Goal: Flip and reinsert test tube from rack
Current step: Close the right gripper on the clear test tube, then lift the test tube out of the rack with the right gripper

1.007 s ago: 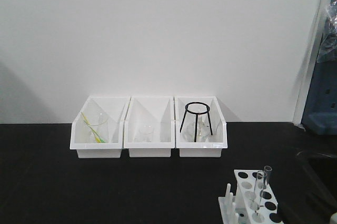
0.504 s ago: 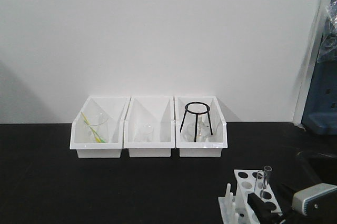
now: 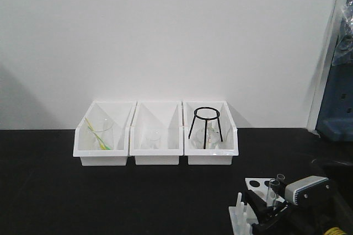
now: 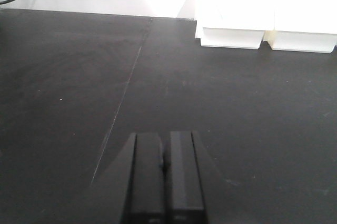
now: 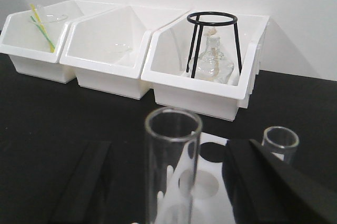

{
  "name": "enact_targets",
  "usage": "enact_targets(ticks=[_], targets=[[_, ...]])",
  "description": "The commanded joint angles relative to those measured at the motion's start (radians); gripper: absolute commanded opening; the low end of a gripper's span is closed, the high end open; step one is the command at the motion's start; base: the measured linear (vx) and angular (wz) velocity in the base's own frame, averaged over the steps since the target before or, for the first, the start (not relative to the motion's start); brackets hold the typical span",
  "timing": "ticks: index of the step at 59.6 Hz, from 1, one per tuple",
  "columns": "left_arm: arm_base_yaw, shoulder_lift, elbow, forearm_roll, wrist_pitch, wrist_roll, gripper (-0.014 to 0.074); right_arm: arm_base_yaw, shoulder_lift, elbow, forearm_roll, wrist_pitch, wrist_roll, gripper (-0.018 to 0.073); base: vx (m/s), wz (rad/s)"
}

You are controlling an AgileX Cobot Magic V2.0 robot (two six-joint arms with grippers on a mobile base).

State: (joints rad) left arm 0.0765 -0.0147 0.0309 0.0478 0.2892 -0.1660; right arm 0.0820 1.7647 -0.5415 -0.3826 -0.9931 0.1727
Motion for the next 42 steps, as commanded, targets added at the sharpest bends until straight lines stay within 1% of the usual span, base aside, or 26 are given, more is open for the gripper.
enact_targets(ticks=[1,13,26,33,42], targets=[[-0.007,-0.013,0.001,-0.004,-0.087,0.000,-0.0006,0.000,-0.021,-0.036,0.005,-0.088,0.005,0.0455,0.00,0.00],[-0.007,-0.013,0.001,-0.004,-0.087,0.000,-0.0006,0.000,-0.003,-0.036,0.005,-0.091,0.007,0.0336,0.00,0.00],[-0.007,-0.013,0.001,-0.004,-0.087,0.000,-0.0006,0.000,-0.003,-0.036,0.005,-0.100,0.007,0.0185,0.00,0.00],[-0.007,-0.013,0.001,-0.004,-0.087,0.000,-0.0006,0.000,-0.006,-0.036,0.005,-0.094,0.007,0.0146,0.00,0.00],[-0.007,-0.013,0.001,-0.004,-0.087,0.000,-0.0006,0.000,-0.056,-0.036,0.005,-0.052,0.008,0.0145,0.00,0.00]])
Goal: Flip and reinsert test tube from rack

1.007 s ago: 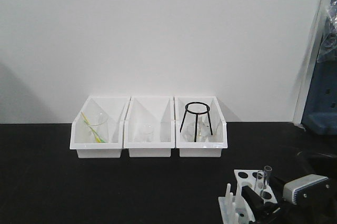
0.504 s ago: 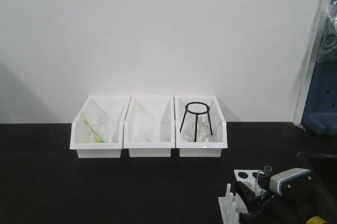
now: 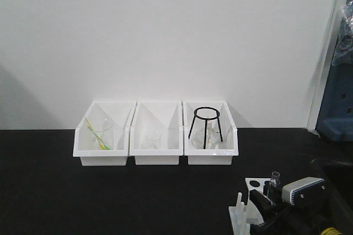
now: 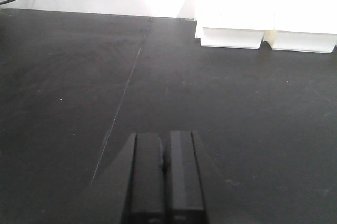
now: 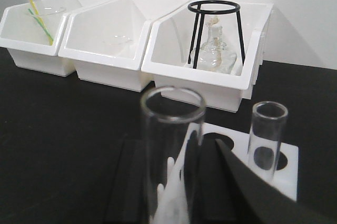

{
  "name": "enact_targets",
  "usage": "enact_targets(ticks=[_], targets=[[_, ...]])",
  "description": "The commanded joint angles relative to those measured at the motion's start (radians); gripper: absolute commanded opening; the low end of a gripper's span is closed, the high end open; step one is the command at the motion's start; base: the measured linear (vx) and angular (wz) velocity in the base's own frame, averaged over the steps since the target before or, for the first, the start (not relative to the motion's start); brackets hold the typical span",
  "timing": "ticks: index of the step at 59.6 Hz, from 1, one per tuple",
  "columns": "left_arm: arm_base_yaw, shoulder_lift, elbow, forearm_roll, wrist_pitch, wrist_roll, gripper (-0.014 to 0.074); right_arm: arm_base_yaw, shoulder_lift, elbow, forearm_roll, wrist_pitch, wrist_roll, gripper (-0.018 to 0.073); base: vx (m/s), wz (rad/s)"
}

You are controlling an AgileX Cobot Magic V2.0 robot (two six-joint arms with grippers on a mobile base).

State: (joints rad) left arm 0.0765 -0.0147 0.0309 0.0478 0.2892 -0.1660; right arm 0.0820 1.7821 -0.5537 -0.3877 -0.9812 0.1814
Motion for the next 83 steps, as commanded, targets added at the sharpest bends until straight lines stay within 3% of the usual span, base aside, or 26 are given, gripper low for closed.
enact_targets(ticks=[1,28,49,60,64,71,83], targets=[[-0.007,-0.013,0.001,-0.004,-0.087,0.000,-0.0006,0.000,-0.081,-0.023,0.010,-0.057,0.001,0.0146,0.00,0.00],[-0.007,-0.013,0.001,-0.004,-0.087,0.000,-0.0006,-0.001,-0.363,-0.032,0.014,0.156,0.046,0.0154,0.00,0.00],[-0.007,-0.013,0.001,-0.004,-0.087,0.000,-0.0006,0.000,-0.505,-0.238,0.009,0.532,0.111,0.0155,0.00,0.00],[-0.007,-0.013,0.001,-0.004,-0.087,0.000,-0.0006,0.000,-0.507,-0.241,0.002,0.569,0.109,0.0155,0.00,0.00],[-0.007,-0.013,0.001,-0.004,-0.087,0.000,-0.0006,0.000,-0.507,-0.241,-0.052,0.574,0.088,0.0155,0.00,0.00],[-0.007,-0.013,0.001,-0.004,-0.087,0.000,-0.0006,0.000,-0.507,-0.241,-0.243,0.573,0.087,0.0155,0.00,0.00],[-0.007,-0.013,0.001,-0.004,-0.087,0.000,-0.0006,0.000,-0.507,-0.244,-0.689,0.531,0.086,0.0155,0.00,0.00]])
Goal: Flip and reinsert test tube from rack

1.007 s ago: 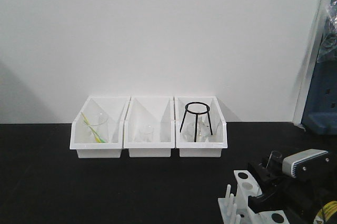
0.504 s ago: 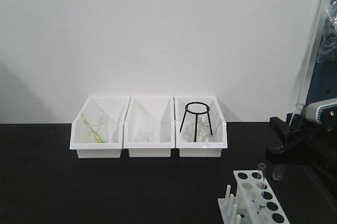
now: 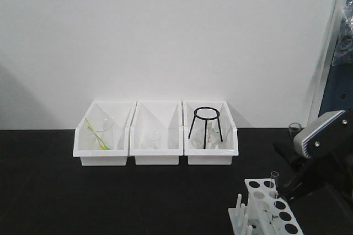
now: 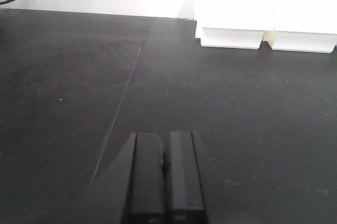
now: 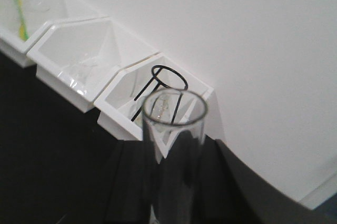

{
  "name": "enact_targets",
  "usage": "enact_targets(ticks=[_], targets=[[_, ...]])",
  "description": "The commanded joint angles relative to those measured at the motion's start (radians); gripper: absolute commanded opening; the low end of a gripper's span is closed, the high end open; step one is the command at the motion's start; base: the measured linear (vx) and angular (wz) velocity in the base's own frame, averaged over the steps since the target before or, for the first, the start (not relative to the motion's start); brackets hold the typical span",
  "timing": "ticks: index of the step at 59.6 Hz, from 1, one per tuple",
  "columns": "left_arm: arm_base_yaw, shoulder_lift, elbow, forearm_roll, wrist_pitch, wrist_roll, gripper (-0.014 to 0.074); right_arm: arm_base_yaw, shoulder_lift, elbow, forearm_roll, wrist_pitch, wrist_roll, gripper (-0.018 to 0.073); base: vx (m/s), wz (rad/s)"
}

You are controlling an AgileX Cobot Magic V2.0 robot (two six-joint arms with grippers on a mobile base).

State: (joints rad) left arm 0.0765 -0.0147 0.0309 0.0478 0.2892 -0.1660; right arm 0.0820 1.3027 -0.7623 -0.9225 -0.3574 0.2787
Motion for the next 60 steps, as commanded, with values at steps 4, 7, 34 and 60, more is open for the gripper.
enact_targets(ticks=[4,7,34,60], targets=[[-0.007,-0.013,0.001,-0.004,-0.087,0.000,-0.0006,0.000,-0.029,-0.035,-0.269,-0.102,-0.011,0.0155,0.00,0.00],[-0.007,-0.013,0.001,-0.004,-0.087,0.000,-0.0006,0.000,-0.029,-0.035,-0.330,-0.102,-0.020,0.0155,0.00,0.00],[-0.007,-0.013,0.001,-0.004,-0.087,0.000,-0.0006,0.000,-0.029,-0.035,-0.420,-0.046,-0.414,0.0155,0.00,0.00],[-0.007,-0.013,0.001,-0.004,-0.087,0.000,-0.0006,0.000,-0.029,-0.035,0.329,-0.063,0.192,0.0155,0.00,0.00]])
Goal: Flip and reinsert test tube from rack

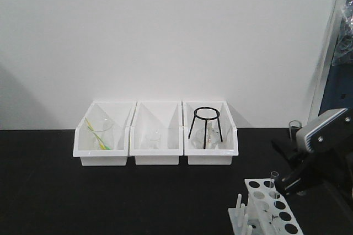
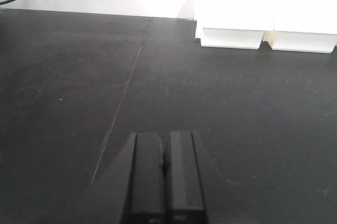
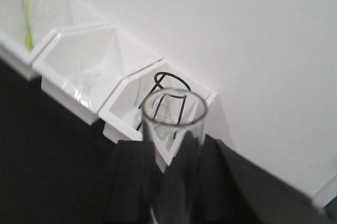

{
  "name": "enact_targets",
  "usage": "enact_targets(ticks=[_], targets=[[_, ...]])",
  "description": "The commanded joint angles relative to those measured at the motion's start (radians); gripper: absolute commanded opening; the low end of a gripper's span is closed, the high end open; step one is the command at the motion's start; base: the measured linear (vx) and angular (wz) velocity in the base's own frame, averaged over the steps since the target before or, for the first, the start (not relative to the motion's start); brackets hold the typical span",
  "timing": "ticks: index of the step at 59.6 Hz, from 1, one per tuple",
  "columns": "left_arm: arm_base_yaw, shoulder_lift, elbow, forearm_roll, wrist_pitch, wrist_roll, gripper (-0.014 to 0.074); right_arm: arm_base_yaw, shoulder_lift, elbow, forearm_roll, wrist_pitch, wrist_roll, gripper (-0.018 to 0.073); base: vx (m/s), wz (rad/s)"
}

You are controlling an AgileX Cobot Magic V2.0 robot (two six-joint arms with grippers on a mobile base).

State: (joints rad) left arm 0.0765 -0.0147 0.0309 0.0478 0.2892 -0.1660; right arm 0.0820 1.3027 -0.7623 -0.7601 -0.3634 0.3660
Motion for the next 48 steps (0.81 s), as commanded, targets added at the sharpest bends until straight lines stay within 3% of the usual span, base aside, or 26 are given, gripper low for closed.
enact_targets(ticks=[1,6,32,48], targets=[[-0.007,-0.013,0.001,-0.004,-0.087,0.000,-0.0006,0.000,-0.029,-0.035,0.186,-0.061,0.121,0.0155,0.00,0.00],[-0.007,-0.013,0.001,-0.004,-0.087,0.000,-0.0006,0.000,-0.022,-0.035,0.251,-0.105,0.139,0.0155,0.00,0.00],[-0.007,-0.013,0.001,-0.004,-0.087,0.000,-0.0006,-0.001,0.119,-0.026,0.262,-0.274,0.176,0.0155,0.00,0.00],[-0.007,-0.013,0.001,-0.004,-0.087,0.000,-0.0006,-0.001,0.137,0.087,0.252,-0.349,0.098,0.0155,0.00,0.00]])
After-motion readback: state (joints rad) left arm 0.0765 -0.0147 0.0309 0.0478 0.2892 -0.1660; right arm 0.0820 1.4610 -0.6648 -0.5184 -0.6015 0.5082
